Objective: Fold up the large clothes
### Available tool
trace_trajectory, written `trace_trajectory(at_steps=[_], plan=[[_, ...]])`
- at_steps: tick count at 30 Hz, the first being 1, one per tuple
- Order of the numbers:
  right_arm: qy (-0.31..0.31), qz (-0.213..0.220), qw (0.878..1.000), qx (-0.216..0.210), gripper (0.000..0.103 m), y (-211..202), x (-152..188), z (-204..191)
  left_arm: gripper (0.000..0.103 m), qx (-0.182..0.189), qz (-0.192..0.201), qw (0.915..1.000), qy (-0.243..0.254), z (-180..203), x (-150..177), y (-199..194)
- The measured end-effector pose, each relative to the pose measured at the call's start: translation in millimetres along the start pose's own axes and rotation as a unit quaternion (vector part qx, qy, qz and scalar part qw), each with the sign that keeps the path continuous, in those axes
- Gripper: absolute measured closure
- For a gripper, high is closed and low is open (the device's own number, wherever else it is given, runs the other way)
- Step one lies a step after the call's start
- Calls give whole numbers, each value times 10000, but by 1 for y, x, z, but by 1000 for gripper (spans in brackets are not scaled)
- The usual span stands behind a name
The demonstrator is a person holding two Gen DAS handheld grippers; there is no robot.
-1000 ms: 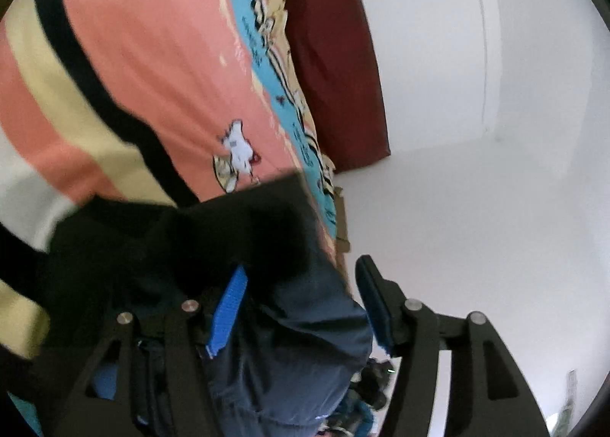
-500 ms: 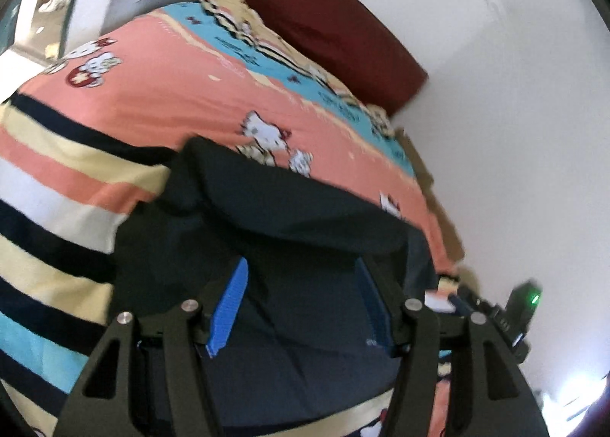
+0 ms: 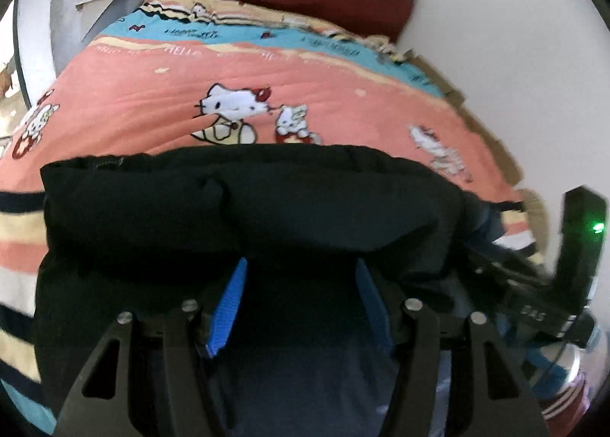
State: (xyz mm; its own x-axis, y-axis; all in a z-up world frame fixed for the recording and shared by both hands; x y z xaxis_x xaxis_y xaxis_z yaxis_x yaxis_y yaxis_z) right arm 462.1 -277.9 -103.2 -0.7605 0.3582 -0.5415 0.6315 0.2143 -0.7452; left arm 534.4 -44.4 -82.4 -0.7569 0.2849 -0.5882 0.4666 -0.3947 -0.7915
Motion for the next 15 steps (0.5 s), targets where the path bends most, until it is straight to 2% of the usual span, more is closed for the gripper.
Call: trace_trajectory(at_steps=[7, 11, 15], plan=[[88, -363, 9985, 403, 19, 53, -32, 14, 43, -447, -461, 9978, 187, -15, -32, 64], [55, -470, 9968, 643, 16, 79, -42, 15, 42, -446, -585, 9973, 66, -29, -41, 87], [133, -526, 9964, 646, 15, 97, -47, 21, 41, -445, -576, 9973, -7, -36, -41, 99]])
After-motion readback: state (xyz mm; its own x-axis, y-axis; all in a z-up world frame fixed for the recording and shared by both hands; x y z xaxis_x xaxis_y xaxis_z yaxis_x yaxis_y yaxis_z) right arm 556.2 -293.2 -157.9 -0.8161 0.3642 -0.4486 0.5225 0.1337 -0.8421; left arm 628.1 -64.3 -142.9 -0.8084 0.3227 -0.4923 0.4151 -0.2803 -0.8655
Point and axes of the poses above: each gripper's, at about its wrist camera, not at the fingertips, and y roughly the way its jaws point, z to its right, x to its underside, the point moved 3 cm from there along y, roughly the way its jaws point, and after that the axes turned 14 degrees about y, right-handed, at the moved point
